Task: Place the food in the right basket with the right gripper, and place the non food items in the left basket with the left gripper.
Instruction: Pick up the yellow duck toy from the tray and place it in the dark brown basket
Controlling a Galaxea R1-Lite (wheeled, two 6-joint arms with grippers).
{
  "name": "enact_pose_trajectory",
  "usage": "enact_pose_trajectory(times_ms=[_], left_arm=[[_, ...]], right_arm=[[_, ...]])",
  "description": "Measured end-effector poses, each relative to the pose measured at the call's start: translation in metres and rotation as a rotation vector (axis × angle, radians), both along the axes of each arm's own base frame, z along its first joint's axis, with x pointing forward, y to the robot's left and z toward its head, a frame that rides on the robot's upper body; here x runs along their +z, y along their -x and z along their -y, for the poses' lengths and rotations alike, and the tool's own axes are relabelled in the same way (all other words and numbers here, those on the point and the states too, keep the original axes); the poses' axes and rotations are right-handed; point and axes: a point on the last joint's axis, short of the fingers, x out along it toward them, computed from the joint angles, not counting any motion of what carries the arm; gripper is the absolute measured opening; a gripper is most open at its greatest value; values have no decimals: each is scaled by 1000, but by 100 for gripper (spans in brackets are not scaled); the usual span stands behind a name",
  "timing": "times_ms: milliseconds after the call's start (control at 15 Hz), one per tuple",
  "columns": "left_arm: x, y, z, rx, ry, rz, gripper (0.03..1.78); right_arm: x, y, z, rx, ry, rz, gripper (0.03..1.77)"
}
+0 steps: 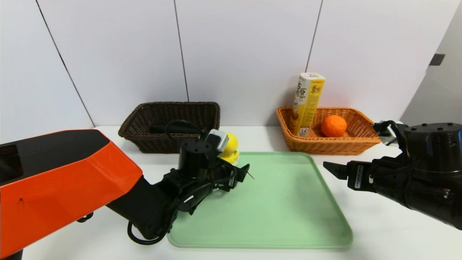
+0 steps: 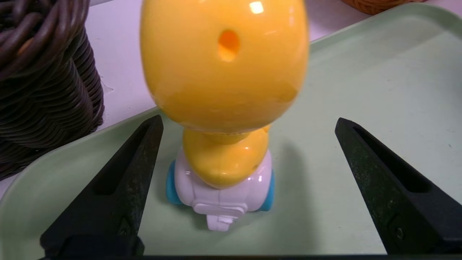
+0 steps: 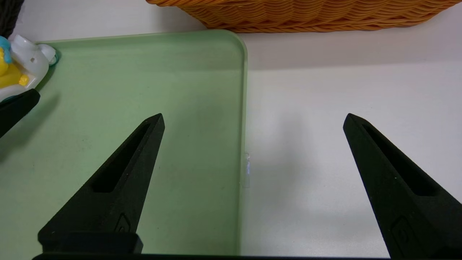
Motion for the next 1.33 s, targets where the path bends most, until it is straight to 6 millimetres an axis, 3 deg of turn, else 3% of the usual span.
enact_pose_trajectory(times_ms=[667, 1333], left_arm=[[-4, -22, -3, 5, 6, 1, 169], [-7, -27, 1, -1, 11, 5, 169]], right_arm=[[-5, 7, -9, 48, 10, -20, 171], [-7, 10, -9, 48, 13, -23, 171]])
